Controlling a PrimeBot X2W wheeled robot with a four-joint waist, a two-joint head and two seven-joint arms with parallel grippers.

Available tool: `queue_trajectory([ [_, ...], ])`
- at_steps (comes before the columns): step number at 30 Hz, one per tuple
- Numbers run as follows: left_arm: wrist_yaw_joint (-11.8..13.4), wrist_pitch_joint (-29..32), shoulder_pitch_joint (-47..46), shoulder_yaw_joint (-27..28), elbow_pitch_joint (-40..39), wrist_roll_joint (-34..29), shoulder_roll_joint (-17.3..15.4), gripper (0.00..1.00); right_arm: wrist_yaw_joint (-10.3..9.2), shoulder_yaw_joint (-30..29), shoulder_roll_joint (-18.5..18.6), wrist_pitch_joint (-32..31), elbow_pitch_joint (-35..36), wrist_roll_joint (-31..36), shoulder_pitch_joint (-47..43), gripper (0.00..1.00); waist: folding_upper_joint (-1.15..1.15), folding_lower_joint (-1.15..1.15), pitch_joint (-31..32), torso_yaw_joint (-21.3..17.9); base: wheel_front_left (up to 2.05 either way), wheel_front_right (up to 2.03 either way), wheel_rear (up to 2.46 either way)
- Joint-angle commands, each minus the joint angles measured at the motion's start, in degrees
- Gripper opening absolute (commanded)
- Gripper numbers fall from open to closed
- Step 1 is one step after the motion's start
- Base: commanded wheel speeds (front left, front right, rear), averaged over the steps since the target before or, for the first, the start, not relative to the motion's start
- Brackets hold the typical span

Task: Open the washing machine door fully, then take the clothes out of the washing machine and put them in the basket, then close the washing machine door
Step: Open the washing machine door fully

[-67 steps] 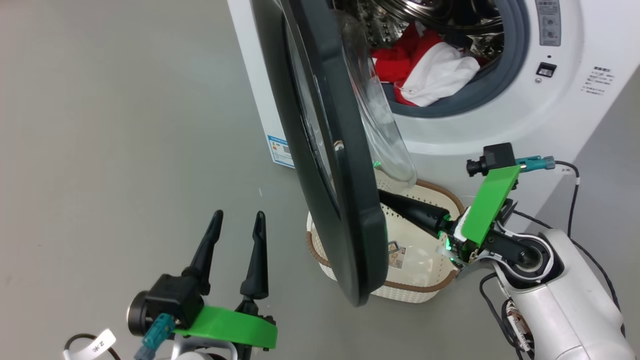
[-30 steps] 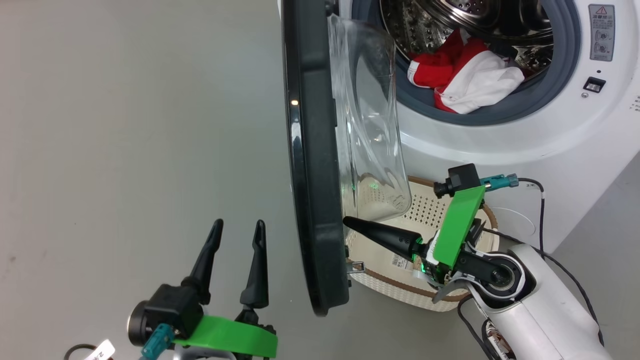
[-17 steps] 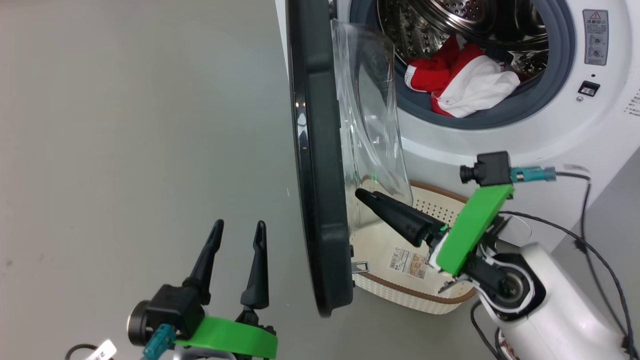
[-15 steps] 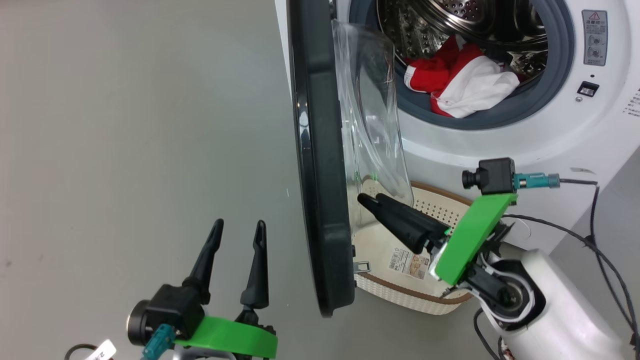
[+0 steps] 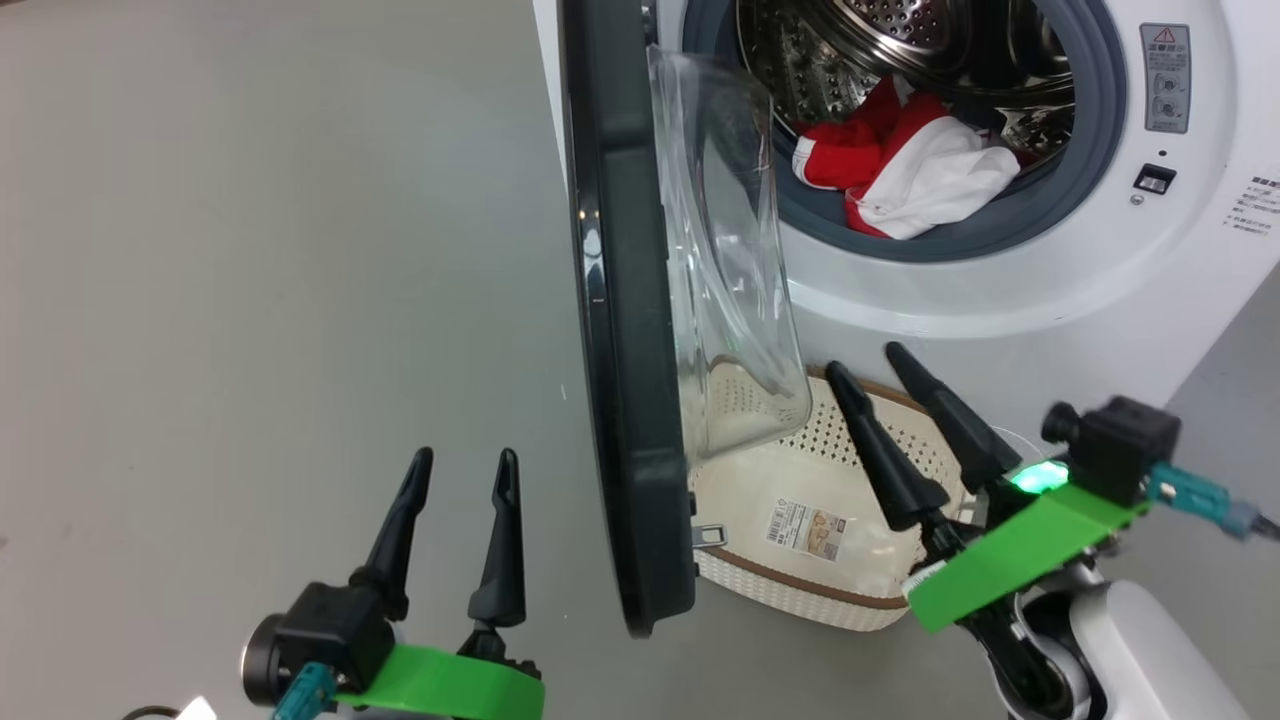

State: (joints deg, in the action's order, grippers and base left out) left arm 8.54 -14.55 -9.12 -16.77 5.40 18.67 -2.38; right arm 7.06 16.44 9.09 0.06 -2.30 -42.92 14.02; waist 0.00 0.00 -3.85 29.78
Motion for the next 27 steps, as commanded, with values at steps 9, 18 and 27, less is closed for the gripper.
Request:
queue_trajectory([
  [9,-0.9,-0.45,0.53,3.08,-3.66,-1.53,-0.51,1.0,0.43,-7.1,-3.96,11.07,2.26,16.34,-5.86,1.0,0.0,0.0,0.28,-1.06,0.0,0.0,0.0],
  [18,-0.81,-0.45,0.75,3.32,-4.27,-2.7,-0.5,1.0,0.43,-14.88,-6.08,14.51,3.52,34.56,-10.64,1.0,0.0,0.0,0.3,-1.58,0.0,0.0,0.0],
  [27,-0.18,-0.45,1.34,3.79,-4.7,-2.79,-0.5,1.0,0.43,-17.04,-6.2,14.92,7.18,37.76,-15.63,1.0,0.0,0.0,-0.16,-2.75,0.0,0.0,0.0],
])
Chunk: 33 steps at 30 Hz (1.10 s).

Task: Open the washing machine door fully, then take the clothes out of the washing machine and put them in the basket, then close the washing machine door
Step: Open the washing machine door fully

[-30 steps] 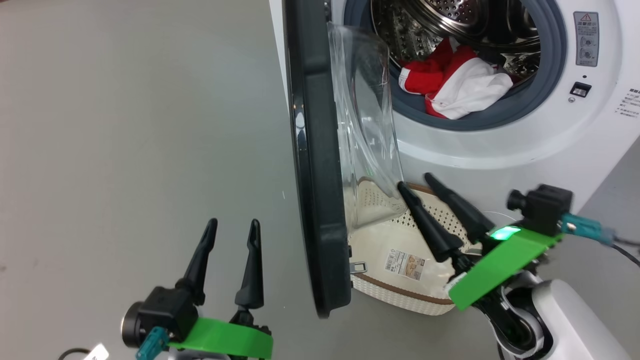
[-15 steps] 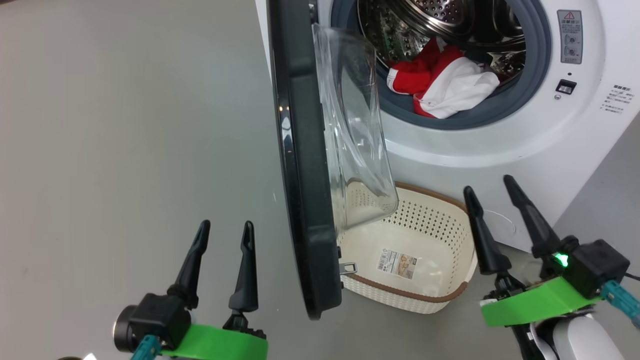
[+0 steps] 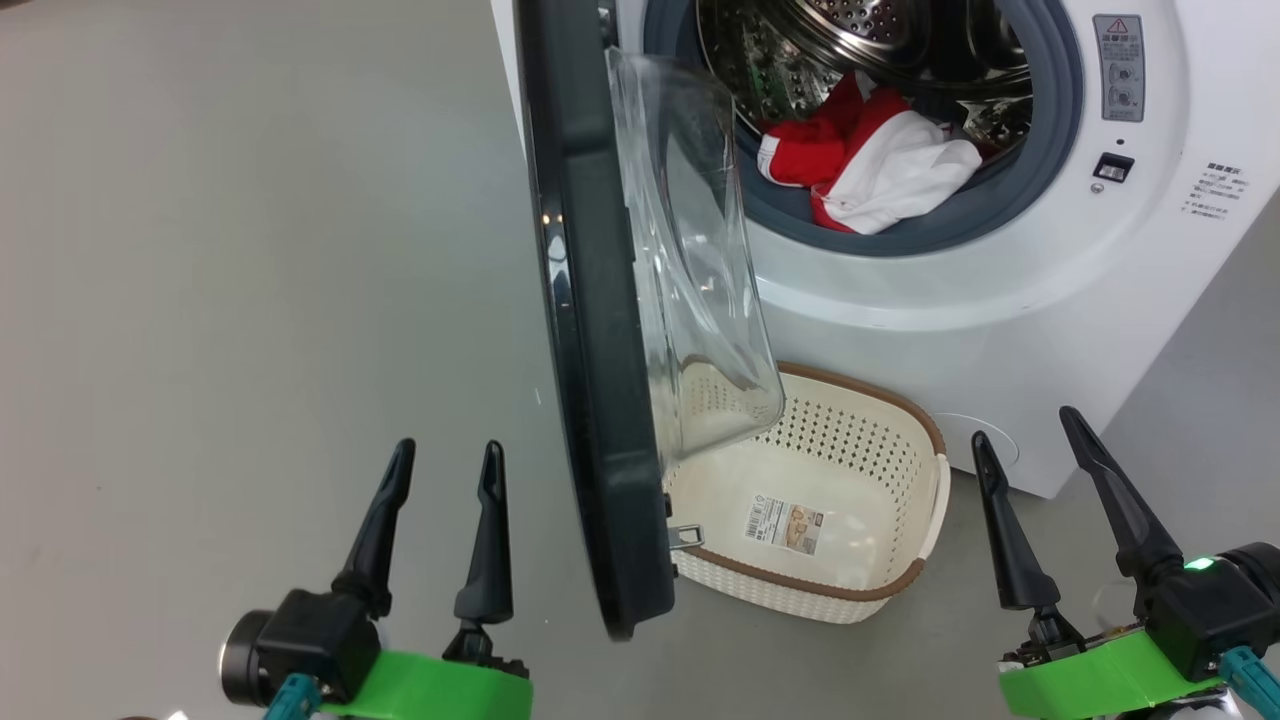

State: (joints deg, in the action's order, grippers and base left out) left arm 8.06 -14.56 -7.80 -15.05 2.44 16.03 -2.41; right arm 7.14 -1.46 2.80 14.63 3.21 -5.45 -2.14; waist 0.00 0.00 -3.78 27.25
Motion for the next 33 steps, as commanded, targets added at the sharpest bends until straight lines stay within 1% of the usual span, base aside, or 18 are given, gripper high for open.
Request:
queue_trajectory([
  [1,0.4,-0.44,0.1,2.06,-1.7,-0.17,-0.47,1.0,0.35,0.83,0.09,0.35,1.84,0.26,0.19,1.0,0.0,0.0,-0.3,-0.33,0.0,0.0,0.0],
  [15,0.88,-0.44,0.16,1.93,-0.8,-0.65,-0.47,1.0,0.35,0.62,0.09,0.36,1.98,-1.13,-0.69,1.0,0.0,0.0,-0.44,-0.7,0.0,0.0,0.0],
  [20,0.82,-0.44,0.03,2.01,-1.88,-0.3,-0.47,1.0,0.35,0.89,0.09,0.36,1.67,-1.84,-0.7,1.0,0.0,0.0,-0.44,-0.72,0.0,0.0,0.0],
  [21,0.68,-0.44,-0.07,1.95,-2.3,-0.32,-0.47,0.64,0.35,0.93,0.09,0.37,1.65,-1.94,-0.68,1.0,0.0,0.0,-0.44,-0.74,0.0,0.0,0.0],
  [22,0.54,-0.44,-0.34,1.94,-3.14,-0.45,-0.47,0.0,0.35,0.97,0.09,0.37,1.61,-2.07,-0.69,1.0,0.0,0.0,-0.43,-0.76,0.0,0.0,0.0],
  [25,0.35,-0.44,-0.9,2.0,-5.93,-1.47,-0.47,0.0,0.35,1.0,0.09,0.37,1.51,-2.5,-0.7,1.0,0.0,0.0,-0.38,-0.86,0.0,0.0,0.0],
  [31,-0.17,-0.44,-2.11,0.88,-12.59,-7.47,-0.49,0.0,0.35,0.97,0.08,0.37,1.35,-2.97,-0.51,1.0,0.0,0.0,-0.18,-1.31,0.0,0.0,0.0],
  [33,-0.78,-0.44,-2.61,0.21,-15.26,-9.33,-0.55,0.0,0.35,1.06,0.08,0.37,1.38,-3.16,-0.5,1.0,0.0,0.0,-0.14,-1.48,0.0,0.0,0.0],
])
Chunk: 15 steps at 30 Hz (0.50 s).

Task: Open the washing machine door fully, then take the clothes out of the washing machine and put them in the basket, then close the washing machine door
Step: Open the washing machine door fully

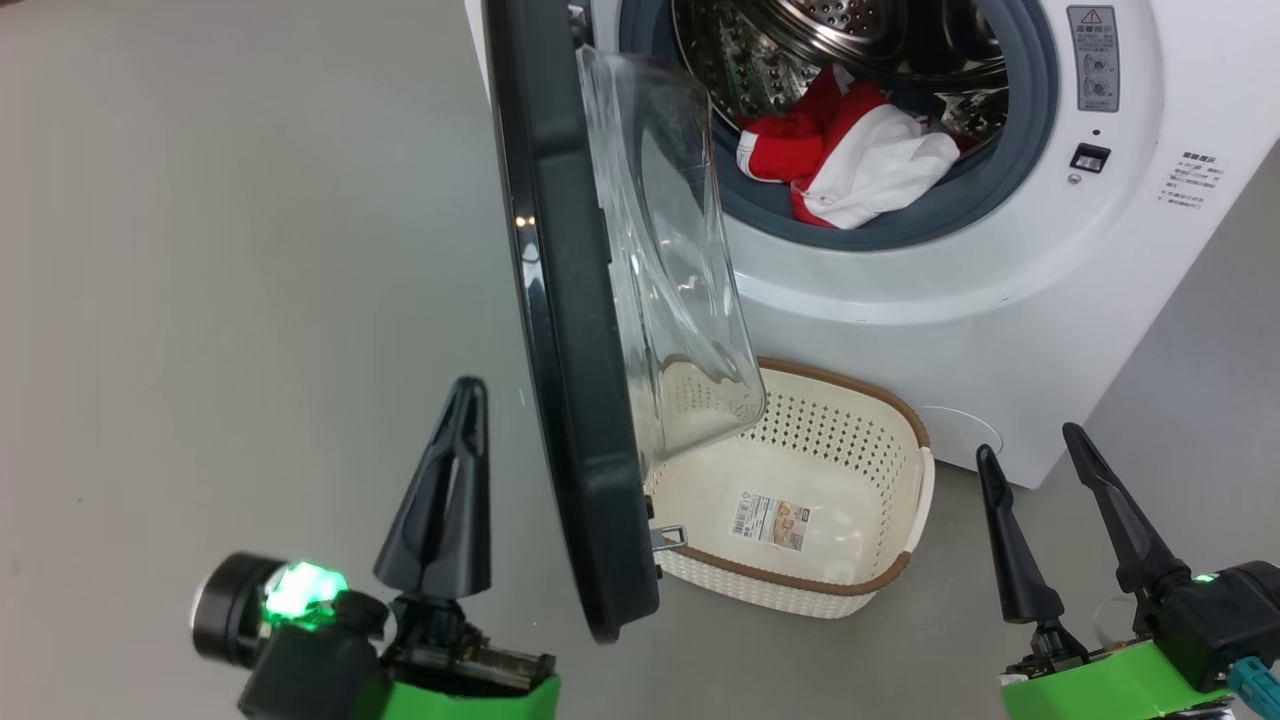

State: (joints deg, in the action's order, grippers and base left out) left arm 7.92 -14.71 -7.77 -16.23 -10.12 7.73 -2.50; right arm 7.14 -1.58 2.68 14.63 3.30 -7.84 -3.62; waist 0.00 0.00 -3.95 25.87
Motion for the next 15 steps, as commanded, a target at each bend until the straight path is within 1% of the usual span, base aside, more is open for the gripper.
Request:
queue_trajectory([
  [1,-1.17,-0.29,-2.89,0.91,-4.01,-1.73,-0.5,0.0,0.35,1.24,0.21,0.37,1.3,-0.83,0.97,1.0,0.0,0.0,0.02,-0.18,0.0,0.0,0.0],
  [6,-4.05,-0.29,-3.68,-2.37,-7.92,-3.78,-0.59,0.0,0.35,1.39,0.2,0.37,1.34,-1.08,0.94,1.0,0.0,0.0,-0.21,-0.47,0.0,0.0,0.0],
  [9,-5.66,-0.29,-4.1,-5.19,-7.47,-4.01,-0.56,0.0,0.35,1.41,0.2,0.37,1.46,-1.19,1.08,1.0,0.0,0.0,-0.45,-0.56,0.0,0.0,0.0],
  [15,-7.44,-0.29,-4.76,-9.84,-3.12,-3.94,-0.49,0.0,0.35,1.8,0.2,0.37,1.46,-1.54,1.45,1.0,0.0,0.0,-0.99,-1.09,0.0,0.0,0.0],
])
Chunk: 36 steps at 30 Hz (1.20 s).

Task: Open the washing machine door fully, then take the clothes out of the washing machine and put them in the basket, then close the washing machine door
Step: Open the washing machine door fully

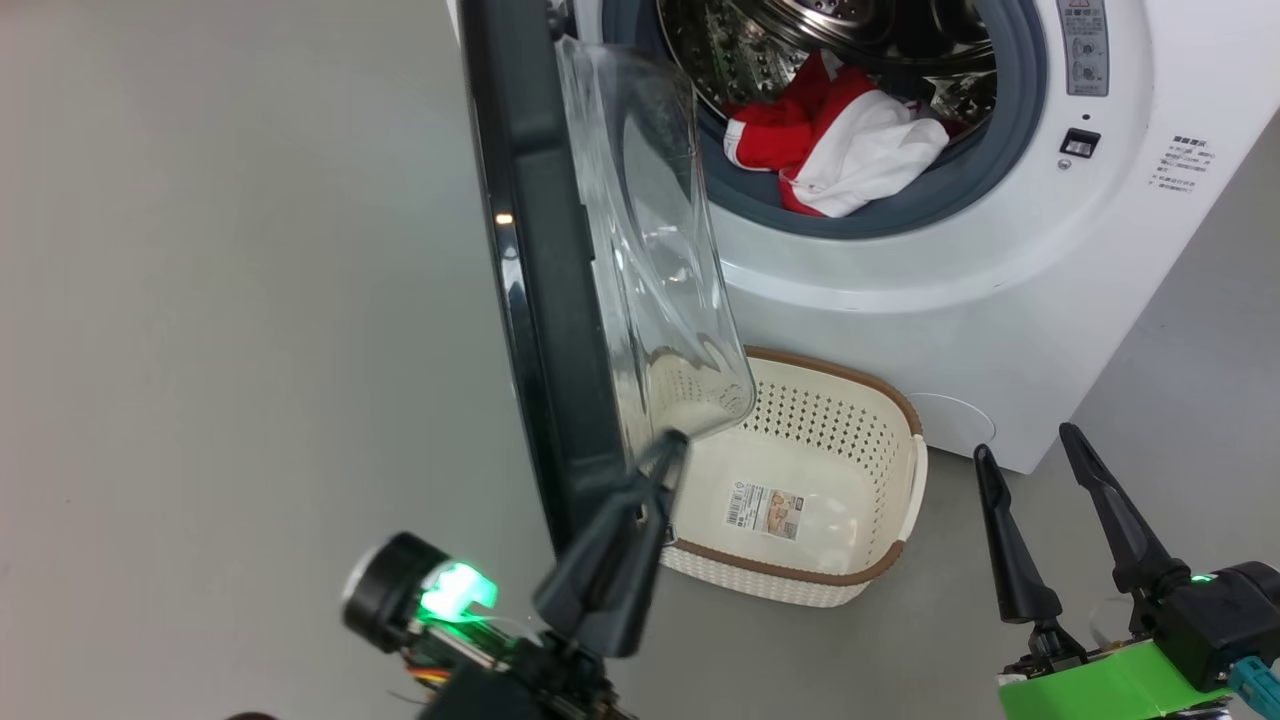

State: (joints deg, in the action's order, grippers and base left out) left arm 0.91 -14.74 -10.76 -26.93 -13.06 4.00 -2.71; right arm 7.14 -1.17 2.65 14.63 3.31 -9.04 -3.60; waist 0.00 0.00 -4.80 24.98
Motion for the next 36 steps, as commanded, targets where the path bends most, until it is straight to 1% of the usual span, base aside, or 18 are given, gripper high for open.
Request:
queue_trajectory([
  [1,-0.56,-0.26,-1.85,0.25,0.66,-0.22,-0.27,0.0,0.35,1.42,0.23,0.37,1.42,-0.39,1.45,1.0,0.0,0.0,-0.22,-0.31,0.0,0.0,0.0],
  [5,-1.21,-0.26,-2.09,-1.56,4.05,2.16,-0.23,0.0,0.35,1.49,0.23,0.37,1.36,-0.53,1.62,1.0,0.0,0.0,-0.47,-0.77,0.0,0.0,0.0],
  [8,-1.12,-0.26,-2.28,-1.74,5.65,3.51,-0.21,0.0,0.35,1.59,0.23,0.37,1.42,-0.58,1.82,1.0,0.0,0.0,-0.74,-1.06,0.0,0.0,0.0],
  [14,-0.34,-0.2,-3.65,-2.1,12.05,4.8,-0.19,0.0,0.35,1.77,0.23,0.37,1.83,-0.94,2.35,1.0,0.0,0.0,-1.26,-1.64,0.0,0.0,0.0],
  [25,2.94,0.07,-5.49,-0.14,20.65,5.18,-0.41,0.0,0.35,1.83,0.23,0.37,2.22,-1.83,2.52,1.0,0.0,0.0,-1.53,-1.96,0.0,0.0,0.0],
  [36,6.62,0.01,-4.83,3.67,21.56,6.32,-1.64,0.0,0.35,1.44,0.22,0.37,2.44,-1.67,2.27,1.0,0.0,0.0,-1.37,-0.85,0.0,0.0,0.0],
])
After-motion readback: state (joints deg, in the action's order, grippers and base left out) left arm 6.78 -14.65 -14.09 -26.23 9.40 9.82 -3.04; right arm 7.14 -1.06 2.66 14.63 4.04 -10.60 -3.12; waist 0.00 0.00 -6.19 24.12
